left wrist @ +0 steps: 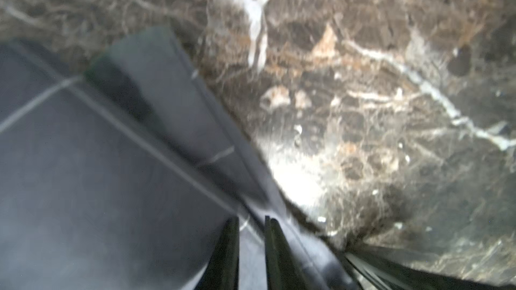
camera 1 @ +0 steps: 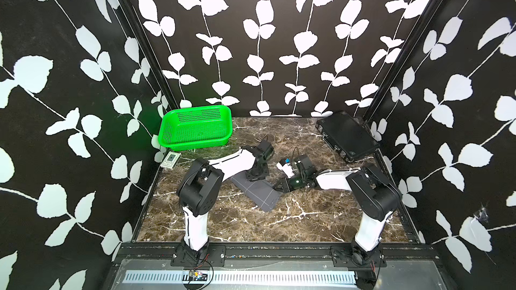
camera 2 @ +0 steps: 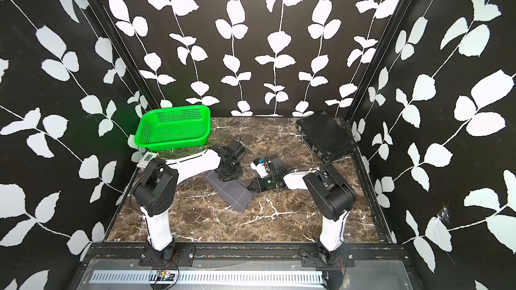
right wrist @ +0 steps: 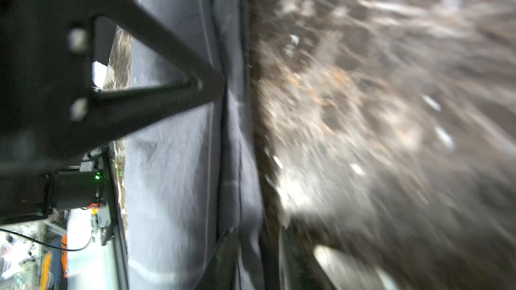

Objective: Roll up the pillowcase
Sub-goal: Roll the pillowcase at the center of the board.

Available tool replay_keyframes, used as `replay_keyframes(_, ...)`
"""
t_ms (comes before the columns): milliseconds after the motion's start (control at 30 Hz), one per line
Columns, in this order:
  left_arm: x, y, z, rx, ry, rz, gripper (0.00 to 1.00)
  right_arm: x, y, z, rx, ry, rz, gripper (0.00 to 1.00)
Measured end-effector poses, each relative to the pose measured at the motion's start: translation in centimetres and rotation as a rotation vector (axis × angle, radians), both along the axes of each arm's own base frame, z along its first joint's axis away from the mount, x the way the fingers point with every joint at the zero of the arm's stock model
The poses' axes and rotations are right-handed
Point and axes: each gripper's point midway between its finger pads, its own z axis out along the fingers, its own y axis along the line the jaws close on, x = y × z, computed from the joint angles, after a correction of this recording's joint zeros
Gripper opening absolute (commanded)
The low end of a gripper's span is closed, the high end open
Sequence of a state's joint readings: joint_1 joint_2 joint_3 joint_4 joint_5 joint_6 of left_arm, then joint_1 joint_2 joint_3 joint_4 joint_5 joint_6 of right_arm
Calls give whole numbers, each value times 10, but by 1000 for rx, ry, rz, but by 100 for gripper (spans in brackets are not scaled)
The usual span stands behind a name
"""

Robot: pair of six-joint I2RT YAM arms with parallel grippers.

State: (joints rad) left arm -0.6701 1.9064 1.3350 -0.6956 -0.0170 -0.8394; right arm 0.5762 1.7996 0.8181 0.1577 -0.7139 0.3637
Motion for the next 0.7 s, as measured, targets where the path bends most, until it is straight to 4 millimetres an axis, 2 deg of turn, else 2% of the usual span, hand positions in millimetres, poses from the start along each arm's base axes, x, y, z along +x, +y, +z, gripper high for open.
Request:
replay_keyframes(133, 11, -6, -3, -25, -8, -5, 19, -6, -11, 19, 7, -22, -22, 36)
replay_keyframes(233, 13, -8, -7, -36, -3, -15, 20, -12, -11, 37, 25, -64, -11, 40)
replay_keyframes(300, 14, -8, -8, -37, -1, -20, 20, -18, -8, 42, 18, -83, 7, 43)
replay_keyframes(533, 32, -14, 18, -37, -62, -68, 25, -39, 6, 40, -13, -110, 70, 48)
replay_keyframes(700, 33, 0, 31, 33, -75, -103, 30, -42, 10, 18, -66, -79, 82, 48)
